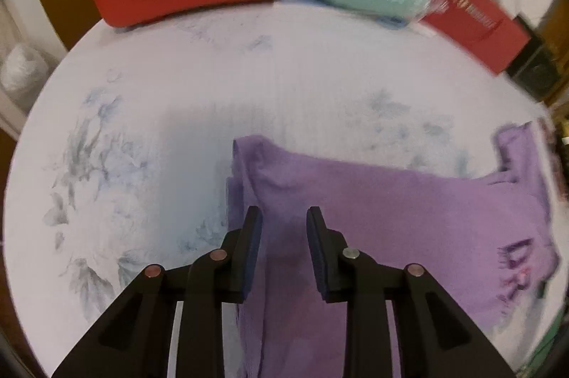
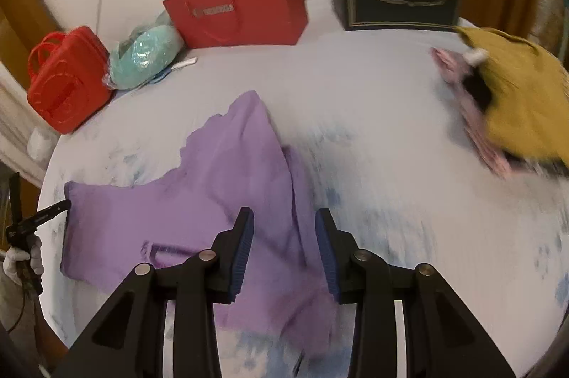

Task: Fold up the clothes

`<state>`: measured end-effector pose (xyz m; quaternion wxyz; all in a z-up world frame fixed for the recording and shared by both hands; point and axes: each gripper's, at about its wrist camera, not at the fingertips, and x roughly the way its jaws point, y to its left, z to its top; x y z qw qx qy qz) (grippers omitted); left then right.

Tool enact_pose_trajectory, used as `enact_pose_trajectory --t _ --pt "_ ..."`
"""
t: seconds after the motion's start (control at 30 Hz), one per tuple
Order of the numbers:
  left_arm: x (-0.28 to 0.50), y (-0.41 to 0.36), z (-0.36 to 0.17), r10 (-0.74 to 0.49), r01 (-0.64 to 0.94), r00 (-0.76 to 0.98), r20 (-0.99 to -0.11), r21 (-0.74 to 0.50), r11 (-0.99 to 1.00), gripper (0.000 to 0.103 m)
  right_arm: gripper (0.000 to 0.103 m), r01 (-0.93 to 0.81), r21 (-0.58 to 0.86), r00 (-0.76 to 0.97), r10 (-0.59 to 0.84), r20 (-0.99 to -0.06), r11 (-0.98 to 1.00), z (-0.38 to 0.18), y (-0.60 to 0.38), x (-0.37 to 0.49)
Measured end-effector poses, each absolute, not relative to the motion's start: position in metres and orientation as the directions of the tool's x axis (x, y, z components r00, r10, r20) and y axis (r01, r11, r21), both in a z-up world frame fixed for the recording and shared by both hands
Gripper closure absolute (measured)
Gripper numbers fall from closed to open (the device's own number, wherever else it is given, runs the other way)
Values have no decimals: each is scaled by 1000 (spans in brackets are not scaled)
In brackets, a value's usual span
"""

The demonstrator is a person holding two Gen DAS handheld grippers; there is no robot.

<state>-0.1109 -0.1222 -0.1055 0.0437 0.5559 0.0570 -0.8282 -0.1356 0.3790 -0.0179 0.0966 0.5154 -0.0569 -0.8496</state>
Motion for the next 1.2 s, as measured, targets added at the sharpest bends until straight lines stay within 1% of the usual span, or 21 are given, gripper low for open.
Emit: enact_pose_trajectory --t 0.03,0.07,0.17,0.23,0.27,0.3,0.33,0.37,0.5,0.67,0.83,0.97,1.1,1.13,1.17,1.2 --pt "-111 -123 -110 -25 153 -362 -932 -33 -988 93 67 126 199 -438 -235 -868 -972 -23 376 -148" --pt "-111 -124 -115 -40 170 -345 -938 -20 -985 96 67 148 201 -425 -246 -871 -968 -27 372 -160" --pt "-111 -123 -116 -84 210 -322 -943 16 -978 96 66 206 206 -388 -273 -880 -957 -38 362 -192" --pt "-110 -108 -98 -55 164 -361 -931 -5 -987 95 63 218 214 -377 -285 -881 -952 -42 361 -203" --pt "-109 -100 -89 -40 139 -381 -924 -15 -990 92 59 224 219 -373 -291 -881 -950 -44 360 -208" --pt "-113 -83 -78 16 81 -397 -918 -53 -995 85 56 229 221 -366 -294 -883 -948 -45 360 -211" --pt "-117 -66 -67 75 20 -409 -909 -91 -996 64 52 233 220 -359 -294 -886 -947 -47 360 -214" --pt "-122 -52 -61 99 -19 -421 -901 -101 -995 51 52 237 219 -352 -294 -889 -946 -48 360 -216" --pt "-161 30 -51 272 -197 -400 -875 -208 -958 51 52 253 217 -323 -294 -899 -943 -54 359 -225" --pt "-206 125 -76 338 -358 -283 -898 -228 -905 51 50 277 213 -285 -292 -913 -937 -61 358 -237" --pt "-228 160 -102 328 -407 -199 -924 -226 -885 51 50 331 231 -238 -318 -918 -915 -71 355 -253" --pt "-231 169 -110 294 -416 -199 -935 -191 -889 51 50 377 248 -208 -342 -916 -892 -79 344 -267" --pt "-230 174 -112 293 -421 -237 -926 -174 -890 51 50 391 246 -207 -345 -916 -887 -91 336 -277" --pt "-230 176 -112 278 -420 -257 -926 -152 -895 56 52 393 245 -207 -345 -915 -886 -94 335 -278" --pt "-229 179 -112 262 -418 -278 -924 -129 -899 73 67 402 242 -206 -345 -916 -883 -97 332 -278" --pt "-227 183 -112 240 -422 -302 -923 -96 -901 81 77 416 236 -210 -345 -915 -878 -98 329 -276"
